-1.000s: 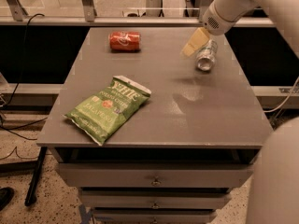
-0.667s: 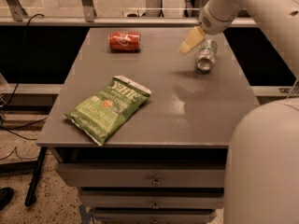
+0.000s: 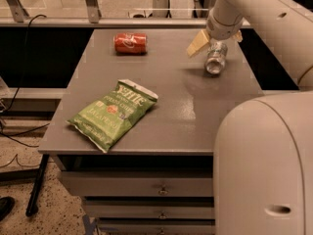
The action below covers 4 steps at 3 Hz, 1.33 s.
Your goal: Move 7up can near coke can
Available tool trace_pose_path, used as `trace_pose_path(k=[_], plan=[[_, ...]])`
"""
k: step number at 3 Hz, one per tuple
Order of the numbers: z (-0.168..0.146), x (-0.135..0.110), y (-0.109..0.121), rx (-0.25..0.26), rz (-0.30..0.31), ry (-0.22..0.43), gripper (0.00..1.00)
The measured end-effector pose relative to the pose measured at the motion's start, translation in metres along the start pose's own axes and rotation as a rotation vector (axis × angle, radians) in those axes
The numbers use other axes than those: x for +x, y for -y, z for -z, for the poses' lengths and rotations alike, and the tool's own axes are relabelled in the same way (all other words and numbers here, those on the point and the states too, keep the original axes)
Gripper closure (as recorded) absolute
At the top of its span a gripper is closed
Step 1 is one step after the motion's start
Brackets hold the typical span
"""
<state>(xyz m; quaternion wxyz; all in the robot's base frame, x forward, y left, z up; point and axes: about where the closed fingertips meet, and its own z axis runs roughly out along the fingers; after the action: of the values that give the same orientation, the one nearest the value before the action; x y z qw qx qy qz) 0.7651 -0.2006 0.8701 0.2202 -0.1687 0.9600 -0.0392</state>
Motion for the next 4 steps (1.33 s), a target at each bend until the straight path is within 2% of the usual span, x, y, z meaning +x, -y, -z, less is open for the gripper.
trace_pose_path(k=[1,2,3,4], plan=[[-0.011,0.008,0.0,0.011,-0.07,-0.044,0.03],[-0.015,0.011,0.001,0.021,-0.094,-0.05,0.21],[-0.007,0.005,-0.003,0.027,-0.061,-0.016,0.53],[-0.004,0.003,-0.008,0.024,-0.037,-0.003,0.76]])
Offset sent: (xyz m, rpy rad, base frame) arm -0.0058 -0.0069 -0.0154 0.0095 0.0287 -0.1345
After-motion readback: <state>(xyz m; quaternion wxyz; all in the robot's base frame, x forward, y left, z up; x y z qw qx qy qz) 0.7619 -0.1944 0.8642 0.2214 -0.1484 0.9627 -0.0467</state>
